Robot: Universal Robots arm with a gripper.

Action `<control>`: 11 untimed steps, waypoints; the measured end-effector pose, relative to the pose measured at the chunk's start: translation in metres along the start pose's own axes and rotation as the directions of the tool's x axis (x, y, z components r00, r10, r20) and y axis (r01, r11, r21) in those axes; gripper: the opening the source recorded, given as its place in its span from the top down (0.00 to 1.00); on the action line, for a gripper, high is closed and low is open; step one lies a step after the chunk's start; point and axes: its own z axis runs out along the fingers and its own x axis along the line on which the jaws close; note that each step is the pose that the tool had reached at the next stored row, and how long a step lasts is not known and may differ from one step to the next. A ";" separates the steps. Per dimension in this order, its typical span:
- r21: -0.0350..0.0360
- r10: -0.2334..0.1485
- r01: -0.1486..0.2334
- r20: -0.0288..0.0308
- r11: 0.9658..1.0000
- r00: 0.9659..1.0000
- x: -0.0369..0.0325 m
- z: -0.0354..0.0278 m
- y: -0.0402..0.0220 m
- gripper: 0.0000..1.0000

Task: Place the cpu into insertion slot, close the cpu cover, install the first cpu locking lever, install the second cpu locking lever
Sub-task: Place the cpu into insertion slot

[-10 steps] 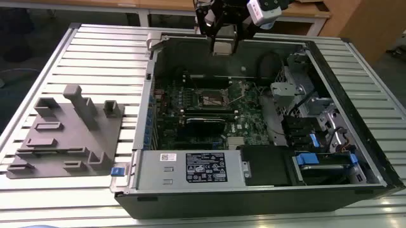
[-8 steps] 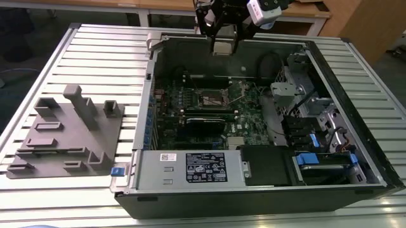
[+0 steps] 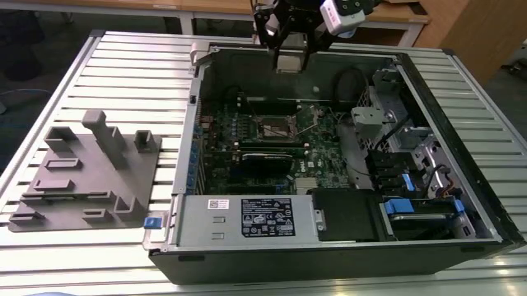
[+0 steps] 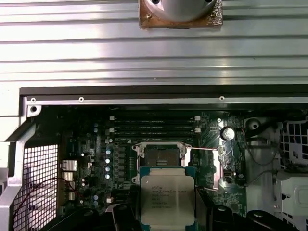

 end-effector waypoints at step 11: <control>0.000 0.000 0.000 0.000 1.000 1.000 0.0000 0.0026 -0.0002 0.46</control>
